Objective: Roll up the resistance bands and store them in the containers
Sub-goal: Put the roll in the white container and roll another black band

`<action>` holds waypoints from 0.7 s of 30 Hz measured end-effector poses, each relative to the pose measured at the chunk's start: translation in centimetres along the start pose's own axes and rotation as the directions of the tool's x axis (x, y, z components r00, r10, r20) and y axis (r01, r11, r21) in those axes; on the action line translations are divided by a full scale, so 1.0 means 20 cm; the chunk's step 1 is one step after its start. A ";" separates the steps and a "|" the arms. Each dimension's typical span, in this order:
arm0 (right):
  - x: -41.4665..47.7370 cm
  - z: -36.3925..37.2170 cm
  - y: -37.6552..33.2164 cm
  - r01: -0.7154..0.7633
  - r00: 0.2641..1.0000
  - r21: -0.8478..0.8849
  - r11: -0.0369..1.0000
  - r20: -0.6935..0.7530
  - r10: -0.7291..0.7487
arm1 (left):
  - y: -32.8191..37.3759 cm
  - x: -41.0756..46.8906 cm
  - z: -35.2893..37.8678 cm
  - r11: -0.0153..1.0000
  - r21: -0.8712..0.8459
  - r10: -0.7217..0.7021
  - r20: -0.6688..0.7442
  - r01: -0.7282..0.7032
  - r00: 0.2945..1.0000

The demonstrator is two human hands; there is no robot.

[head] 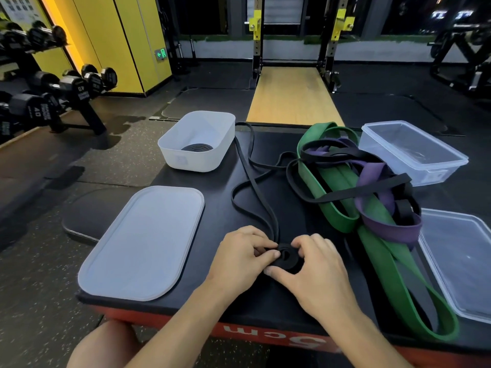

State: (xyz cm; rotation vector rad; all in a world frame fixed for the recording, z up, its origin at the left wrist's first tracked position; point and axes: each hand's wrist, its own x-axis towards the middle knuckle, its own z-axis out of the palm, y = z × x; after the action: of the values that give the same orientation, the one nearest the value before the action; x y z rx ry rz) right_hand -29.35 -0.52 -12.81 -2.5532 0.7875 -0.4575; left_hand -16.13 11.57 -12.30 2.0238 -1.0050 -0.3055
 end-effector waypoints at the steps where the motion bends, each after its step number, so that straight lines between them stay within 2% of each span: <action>1: 0.01 0.00 -0.01 0.001 1.000 0.010 1.000 -0.011 -0.001 | 0.00 0.00 0.00 1.000 -0.011 0.002 -0.001 -0.002 1.000; 5: 0.03 0.01 0.00 0.037 0.999 0.035 0.999 0.008 -0.037 | 0.00 -0.01 -0.02 0.999 -0.019 0.040 0.016 -0.040 0.999; 12: 0.09 -0.04 0.10 0.226 0.966 0.087 0.970 0.107 -0.235 | -0.03 -0.04 0.00 0.976 0.115 0.191 -0.033 -0.186 0.981; 15: 0.10 -0.07 0.13 0.279 0.946 0.153 0.948 0.128 -0.299 | -0.02 -0.05 0.00 0.972 0.130 0.201 -0.035 -0.195 0.979; 19: 0.09 -0.10 0.14 0.189 0.937 0.305 0.933 0.228 -0.264 | -0.02 -0.06 0.00 0.972 0.135 0.196 -0.022 -0.191 0.980; 21: 0.09 -0.11 0.14 0.165 0.931 0.328 0.930 0.259 -0.257 | -0.02 -0.06 0.00 0.963 0.173 0.208 -0.005 -0.204 0.978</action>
State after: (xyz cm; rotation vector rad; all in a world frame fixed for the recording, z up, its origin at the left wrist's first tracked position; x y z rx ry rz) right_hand -30.10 -4.40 -11.98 -2.3484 0.3031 -0.2255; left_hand -16.74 12.58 -12.78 2.0475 -1.2529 -0.0854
